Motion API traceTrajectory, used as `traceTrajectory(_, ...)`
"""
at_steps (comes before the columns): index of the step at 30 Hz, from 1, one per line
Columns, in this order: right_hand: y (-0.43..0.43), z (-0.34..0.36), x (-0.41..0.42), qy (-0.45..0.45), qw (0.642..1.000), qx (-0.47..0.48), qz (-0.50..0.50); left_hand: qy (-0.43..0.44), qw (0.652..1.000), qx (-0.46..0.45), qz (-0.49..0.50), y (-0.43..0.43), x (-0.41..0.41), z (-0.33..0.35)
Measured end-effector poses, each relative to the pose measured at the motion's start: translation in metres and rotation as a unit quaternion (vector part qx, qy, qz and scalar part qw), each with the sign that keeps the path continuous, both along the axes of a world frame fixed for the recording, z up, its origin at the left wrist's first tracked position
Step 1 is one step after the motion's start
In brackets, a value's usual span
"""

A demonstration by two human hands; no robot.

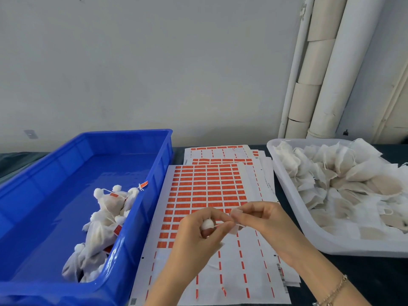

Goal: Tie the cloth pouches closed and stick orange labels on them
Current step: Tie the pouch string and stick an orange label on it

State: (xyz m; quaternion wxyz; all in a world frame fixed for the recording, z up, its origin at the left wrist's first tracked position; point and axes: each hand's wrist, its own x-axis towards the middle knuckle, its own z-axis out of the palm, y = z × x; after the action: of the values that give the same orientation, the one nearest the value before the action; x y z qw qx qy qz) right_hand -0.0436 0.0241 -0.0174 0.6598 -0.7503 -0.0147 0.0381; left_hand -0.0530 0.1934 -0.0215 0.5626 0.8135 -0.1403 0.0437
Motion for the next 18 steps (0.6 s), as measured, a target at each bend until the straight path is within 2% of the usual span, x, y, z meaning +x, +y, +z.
traceTrajectory(9,0.0000,0.0026,-0.0018,0.013,1.000,0.012,0.019,0.005,0.999,-0.007,0.038,-0.0002,0.0034,-0.0046)
traceTrajectory(14,-0.0028,0.0020,0.0000,0.021,0.999,0.010,0.037,0.003,0.999,0.028,0.027,0.0011,0.0038,-0.0046)
traceTrajectory(18,-0.0070,0.0013,0.0053,0.056,0.993,0.073,0.076,0.022,0.999,0.018,0.018,-0.0027,0.0012,-0.0032)
